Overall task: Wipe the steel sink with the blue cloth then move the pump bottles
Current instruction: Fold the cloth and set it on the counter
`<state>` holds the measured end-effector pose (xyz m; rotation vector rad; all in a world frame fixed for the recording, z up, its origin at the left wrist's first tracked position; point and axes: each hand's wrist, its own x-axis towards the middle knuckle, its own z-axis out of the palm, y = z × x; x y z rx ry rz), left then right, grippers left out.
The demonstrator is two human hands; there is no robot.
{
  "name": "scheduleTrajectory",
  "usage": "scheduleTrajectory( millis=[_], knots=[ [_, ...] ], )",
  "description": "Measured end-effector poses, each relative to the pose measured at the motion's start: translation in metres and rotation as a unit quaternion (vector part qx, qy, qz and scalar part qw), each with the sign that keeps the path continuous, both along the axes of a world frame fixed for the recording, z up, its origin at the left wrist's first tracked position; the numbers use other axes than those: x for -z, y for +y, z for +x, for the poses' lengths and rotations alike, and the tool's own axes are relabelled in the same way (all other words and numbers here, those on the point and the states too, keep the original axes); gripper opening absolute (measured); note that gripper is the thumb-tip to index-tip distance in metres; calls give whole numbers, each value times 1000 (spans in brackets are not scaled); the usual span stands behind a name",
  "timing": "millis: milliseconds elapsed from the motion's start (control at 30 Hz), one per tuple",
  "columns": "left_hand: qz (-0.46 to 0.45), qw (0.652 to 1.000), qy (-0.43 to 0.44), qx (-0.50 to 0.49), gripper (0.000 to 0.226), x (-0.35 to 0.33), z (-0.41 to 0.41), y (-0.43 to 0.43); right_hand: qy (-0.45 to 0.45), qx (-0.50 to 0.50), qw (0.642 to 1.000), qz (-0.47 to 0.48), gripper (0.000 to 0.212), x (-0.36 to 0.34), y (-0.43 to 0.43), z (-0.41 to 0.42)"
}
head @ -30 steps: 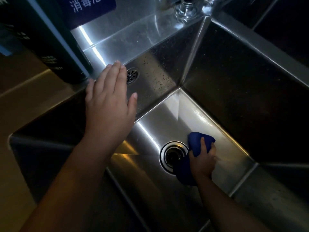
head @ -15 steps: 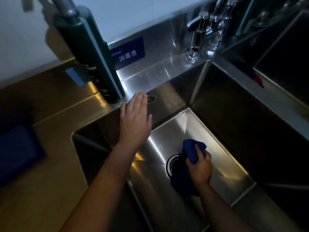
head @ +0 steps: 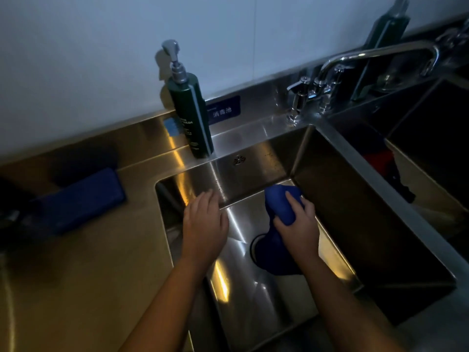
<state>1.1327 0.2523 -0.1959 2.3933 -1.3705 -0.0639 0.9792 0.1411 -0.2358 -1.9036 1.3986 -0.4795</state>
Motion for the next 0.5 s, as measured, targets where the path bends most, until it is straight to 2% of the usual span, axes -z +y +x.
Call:
scheduleTrajectory(
  millis=[233,500],
  knots=[
    [-23,997,30,-69,50,-31,-39,81,-5,-158,987,-29,65,-59,19,-18],
    [-22,975,58,-215,48,-47,-83,149,-2,-296,954,-54,66,-95,47,-23]
  ],
)
